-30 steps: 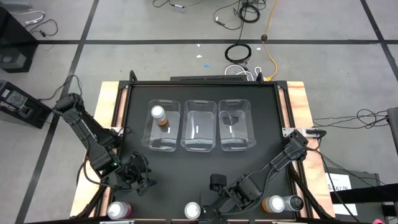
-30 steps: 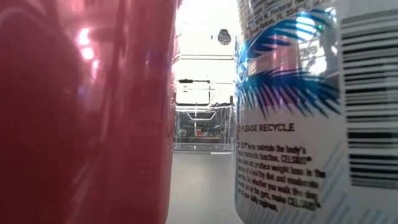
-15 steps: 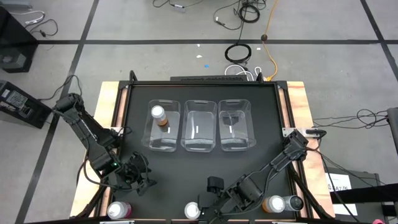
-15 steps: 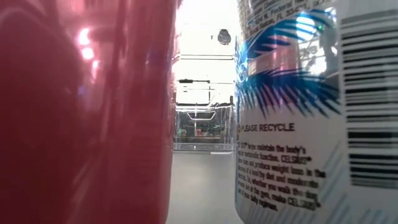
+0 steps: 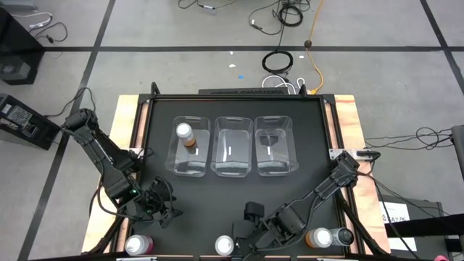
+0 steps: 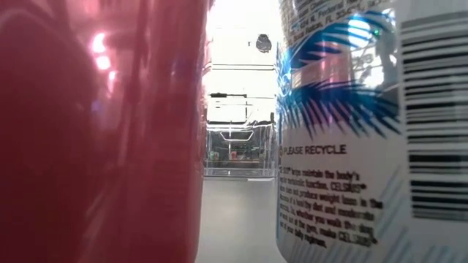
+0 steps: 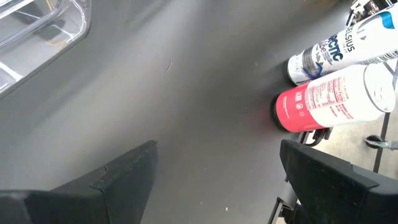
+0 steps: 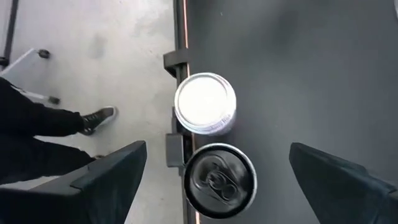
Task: Sort soda cans
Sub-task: Put the left white-blue soda can into the right transparent bin
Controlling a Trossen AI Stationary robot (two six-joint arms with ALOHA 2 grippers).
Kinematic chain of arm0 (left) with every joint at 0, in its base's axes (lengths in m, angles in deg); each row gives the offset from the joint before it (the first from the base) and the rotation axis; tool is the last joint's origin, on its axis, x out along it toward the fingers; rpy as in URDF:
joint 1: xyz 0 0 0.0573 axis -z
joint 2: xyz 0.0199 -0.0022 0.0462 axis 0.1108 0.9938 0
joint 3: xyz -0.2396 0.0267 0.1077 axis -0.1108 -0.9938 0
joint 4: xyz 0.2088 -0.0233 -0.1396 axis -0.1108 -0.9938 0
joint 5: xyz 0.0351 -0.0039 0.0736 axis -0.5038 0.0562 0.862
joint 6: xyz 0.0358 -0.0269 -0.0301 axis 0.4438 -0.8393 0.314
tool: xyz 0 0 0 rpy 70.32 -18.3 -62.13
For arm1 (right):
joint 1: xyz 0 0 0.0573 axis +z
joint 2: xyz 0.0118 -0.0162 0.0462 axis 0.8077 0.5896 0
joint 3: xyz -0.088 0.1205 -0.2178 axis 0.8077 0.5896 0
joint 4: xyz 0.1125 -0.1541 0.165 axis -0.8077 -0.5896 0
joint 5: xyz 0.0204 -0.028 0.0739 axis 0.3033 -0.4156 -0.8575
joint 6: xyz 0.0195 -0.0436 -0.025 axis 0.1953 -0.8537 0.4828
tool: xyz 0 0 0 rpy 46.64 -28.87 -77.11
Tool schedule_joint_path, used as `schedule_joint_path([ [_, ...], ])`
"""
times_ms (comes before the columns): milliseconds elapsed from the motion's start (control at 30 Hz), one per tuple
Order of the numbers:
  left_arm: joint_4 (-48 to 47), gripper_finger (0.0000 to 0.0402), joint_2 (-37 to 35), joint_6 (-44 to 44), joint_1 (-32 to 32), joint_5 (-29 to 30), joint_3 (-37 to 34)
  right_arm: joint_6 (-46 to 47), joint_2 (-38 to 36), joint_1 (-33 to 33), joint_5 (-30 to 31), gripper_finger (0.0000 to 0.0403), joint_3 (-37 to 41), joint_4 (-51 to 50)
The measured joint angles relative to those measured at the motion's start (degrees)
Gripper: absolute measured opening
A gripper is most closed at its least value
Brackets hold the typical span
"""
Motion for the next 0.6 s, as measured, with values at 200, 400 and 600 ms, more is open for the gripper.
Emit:
schedule_joint_path([
  [200,0.0,0.0345,0.0,0.0,0.0,0.0,0.0,0.2,0.0,0.0,-0.5,0.0389,0.0,0.9],
  [400,0.0,0.0345,0.0,0.0,0.0,0.0,0.0,-0.5,0.0,0.1,-1.3,0.0389,0.0,-0.6],
  [600,0.0,0.0345,0.0,0.0,0.0,0.0,0.0,-2.4,1.3,0.1,-1.3,0.0389,0.0,-2.4],
])
